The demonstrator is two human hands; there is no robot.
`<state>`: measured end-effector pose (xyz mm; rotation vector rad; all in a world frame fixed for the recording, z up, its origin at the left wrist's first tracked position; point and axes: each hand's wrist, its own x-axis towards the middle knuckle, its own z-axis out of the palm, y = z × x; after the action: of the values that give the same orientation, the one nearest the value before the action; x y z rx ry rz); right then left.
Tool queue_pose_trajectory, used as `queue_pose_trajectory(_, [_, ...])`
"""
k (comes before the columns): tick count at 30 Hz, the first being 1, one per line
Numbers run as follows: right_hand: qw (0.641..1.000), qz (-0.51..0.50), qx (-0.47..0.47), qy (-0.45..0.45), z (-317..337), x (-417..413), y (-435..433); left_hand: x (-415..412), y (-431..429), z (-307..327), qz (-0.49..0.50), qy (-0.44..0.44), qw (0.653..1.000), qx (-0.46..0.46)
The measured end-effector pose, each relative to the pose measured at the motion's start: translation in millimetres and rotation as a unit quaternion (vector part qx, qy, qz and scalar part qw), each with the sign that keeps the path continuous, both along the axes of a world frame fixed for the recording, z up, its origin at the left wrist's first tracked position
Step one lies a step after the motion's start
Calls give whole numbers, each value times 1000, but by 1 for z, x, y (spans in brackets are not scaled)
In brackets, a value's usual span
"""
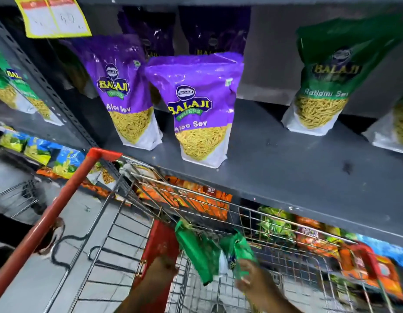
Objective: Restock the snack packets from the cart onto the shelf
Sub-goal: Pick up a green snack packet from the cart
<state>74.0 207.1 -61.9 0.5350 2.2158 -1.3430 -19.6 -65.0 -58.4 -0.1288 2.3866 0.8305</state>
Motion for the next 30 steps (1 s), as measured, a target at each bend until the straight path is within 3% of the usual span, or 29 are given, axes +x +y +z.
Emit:
queue_pose_trajectory(3, [996, 72, 45, 21, -15, 9, -21, -24, 2, -41, 4, -9, 999, 34])
queue_pose_trajectory(6, [990, 118, 51, 57, -26, 4, -39, -40, 26, -27, 101, -40, 974, 198])
queue_pose_trajectory(8, [991, 115, 47, 47, -32, -4, -49, -50, 34, -30, 105, -42, 961, 251])
queue_pose_trajectory(14, [995, -25, 74, 68, -25, -27, -53, -54, 40, -27, 15, -6, 966, 260])
queue_pose_trajectory(21, [987, -122, 20, 100, 7, -1, -25, -31, 49, 13, -72, 3, 967, 244])
queue_pose_trajectory(26, [954, -241, -42, 175, 65, 17, -7, -15, 69, 81, -65, 34, 940, 332])
queue_pose_trajectory(30, [868, -360, -112, 324, 154, 13, 16, 7, 104, 178, -25, 128, 906, 402])
